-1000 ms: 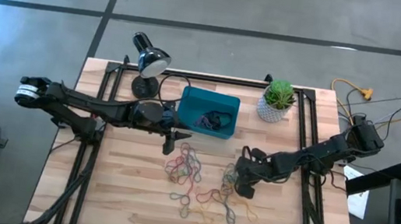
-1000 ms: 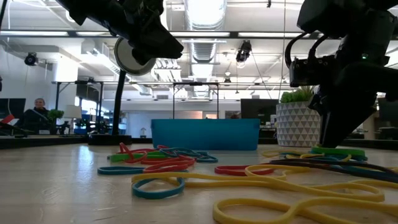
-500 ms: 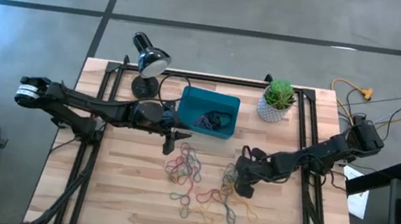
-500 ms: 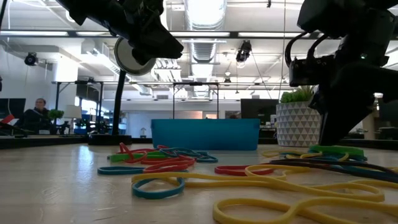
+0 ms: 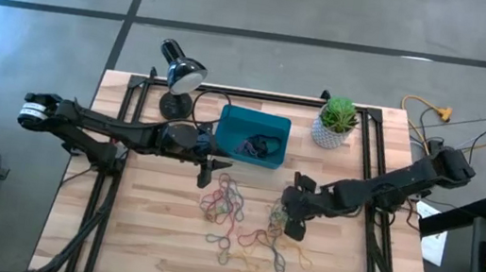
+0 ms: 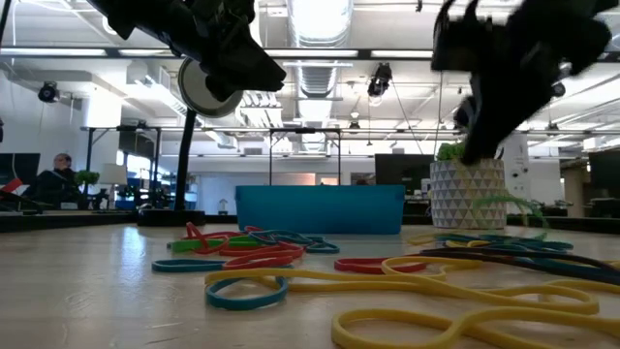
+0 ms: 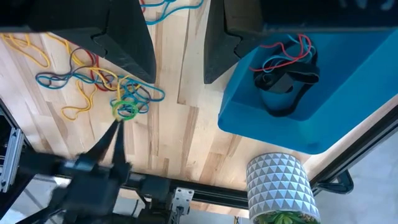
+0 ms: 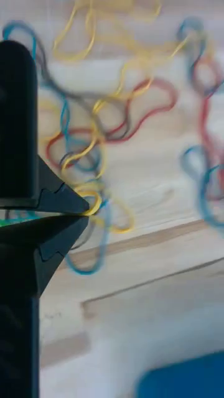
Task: Pick and place rubber bands into bin
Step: Put the yellow rubber band into the blue bin
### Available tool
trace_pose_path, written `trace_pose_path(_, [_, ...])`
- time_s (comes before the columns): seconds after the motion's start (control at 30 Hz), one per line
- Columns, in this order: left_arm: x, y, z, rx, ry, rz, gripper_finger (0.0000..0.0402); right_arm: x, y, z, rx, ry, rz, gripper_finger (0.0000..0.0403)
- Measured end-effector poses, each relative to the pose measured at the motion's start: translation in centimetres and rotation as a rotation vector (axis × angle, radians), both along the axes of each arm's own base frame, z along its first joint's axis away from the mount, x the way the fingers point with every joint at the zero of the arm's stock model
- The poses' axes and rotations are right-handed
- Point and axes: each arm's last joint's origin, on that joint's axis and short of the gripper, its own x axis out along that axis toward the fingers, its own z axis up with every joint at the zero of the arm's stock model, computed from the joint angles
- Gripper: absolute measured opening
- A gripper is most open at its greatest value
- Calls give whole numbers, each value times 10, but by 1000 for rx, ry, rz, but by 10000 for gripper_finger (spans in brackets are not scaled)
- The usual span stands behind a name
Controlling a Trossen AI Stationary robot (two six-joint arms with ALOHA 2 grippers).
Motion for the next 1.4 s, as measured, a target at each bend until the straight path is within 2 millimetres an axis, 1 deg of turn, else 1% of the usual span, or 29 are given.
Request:
trace_pose_path(0.1, [0,0,0,0,0,0,118,1,0,19,-13,-66,40,8])
trace_pose_path(0.2, [0,0,0,1,1,0,118,0,-2,42,-57,-146,38,8])
trace_pose_path(0.3, [0,0,-1,1,2,0,118,-2,-4,66,-125,-218,30,8])
trace_pose_path(0.37, [0,0,-2,1,4,0,118,-4,-7,81,-196,-232,-2,8])
trace_pose_path(0.43, [-1,0,-4,1,7,0,118,-8,-10,91,-265,-190,-35,8])
trace_pose_path(0.5, [-2,0,-7,-5,14,2,118,-9,-11,101,-297,-176,-32,8])
trace_pose_path(0.67, [-4,0,-14,-15,17,7,118,-6,-10,131,-346,-248,18,8])
trace_pose_path(0.8, [-4,0,-15,-31,-1,14,118,-4,-12,147,-419,-291,14,8])
trace_pose_path(0.93, [-3,0,-14,-31,-24,13,118,-3,-21,152,-514,-288,-16,8])
trace_pose_path(1.07, [-3,0,-12,-31,-34,13,118,2,-42,145,-539,-245,-88,8])
trace_pose_path(1.23, [-3,0,-12,-31,-34,12,118,17,-76,129,-552,-201,-190,8])
trace_pose_path(1.4, [-2,0,-12,-31,-36,13,118,40,-113,103,-506,-221,-200,8])
